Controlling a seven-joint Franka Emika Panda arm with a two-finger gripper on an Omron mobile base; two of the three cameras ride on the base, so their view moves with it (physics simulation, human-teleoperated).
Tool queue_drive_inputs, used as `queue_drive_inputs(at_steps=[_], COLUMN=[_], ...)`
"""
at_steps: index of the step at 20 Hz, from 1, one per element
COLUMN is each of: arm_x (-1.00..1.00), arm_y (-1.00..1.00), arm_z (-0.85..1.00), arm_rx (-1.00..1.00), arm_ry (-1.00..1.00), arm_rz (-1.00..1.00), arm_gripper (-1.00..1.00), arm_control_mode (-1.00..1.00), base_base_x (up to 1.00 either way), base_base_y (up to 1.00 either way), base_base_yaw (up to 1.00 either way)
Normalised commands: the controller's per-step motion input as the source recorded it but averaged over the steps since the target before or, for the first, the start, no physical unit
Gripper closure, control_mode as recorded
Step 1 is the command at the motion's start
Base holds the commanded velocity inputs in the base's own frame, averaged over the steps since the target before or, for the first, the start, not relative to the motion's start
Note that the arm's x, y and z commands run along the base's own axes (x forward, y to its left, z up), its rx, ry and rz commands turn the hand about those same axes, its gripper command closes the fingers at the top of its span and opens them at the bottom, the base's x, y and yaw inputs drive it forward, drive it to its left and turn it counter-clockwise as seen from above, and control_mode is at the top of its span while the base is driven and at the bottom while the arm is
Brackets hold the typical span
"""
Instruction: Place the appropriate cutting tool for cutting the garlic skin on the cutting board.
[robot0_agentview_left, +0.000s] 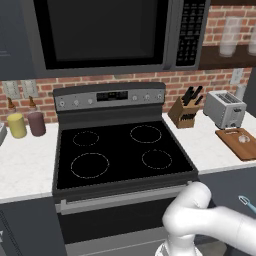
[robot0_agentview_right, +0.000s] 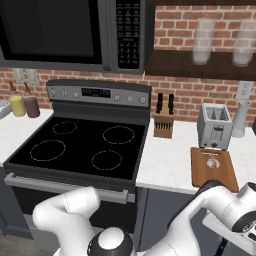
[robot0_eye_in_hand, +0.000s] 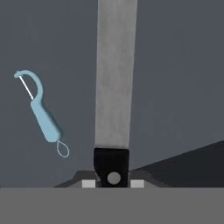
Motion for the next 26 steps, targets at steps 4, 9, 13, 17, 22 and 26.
queue_drive_inputs(at_steps=[4,9,13,17,22,26], arm_x=[-0.22,-0.03,0.18,0.56,0.73,0.78], arm_y=[0.06,0.05,0.07,0.02,0.00,0.00], arm_z=[0.87,0.93,0.80,0.53,0.18,0.01], arm_rx=[0.06,0.01,0.00,0.02,0.07,0.07], arm_ry=[0.00,-0.01,-0.04,-0.01,0.00,0.03], arm_rz=[-0.16,-0.16,-0.17,-0.11,-0.02,0.00], arm_gripper=[1.00,1.00,1.00,1.00,1.00,1.00], arm_control_mode=[-1.00,-1.00,-1.00,-1.00,-1.00,-1.00], base_base_x=[0.00,0.00,0.00,0.00,0.00,0.00], base_base_y=[0.00,0.00,0.00,0.00,0.00,0.00], base_base_yaw=[0.00,0.00,0.00,0.00,0.00,0.00])
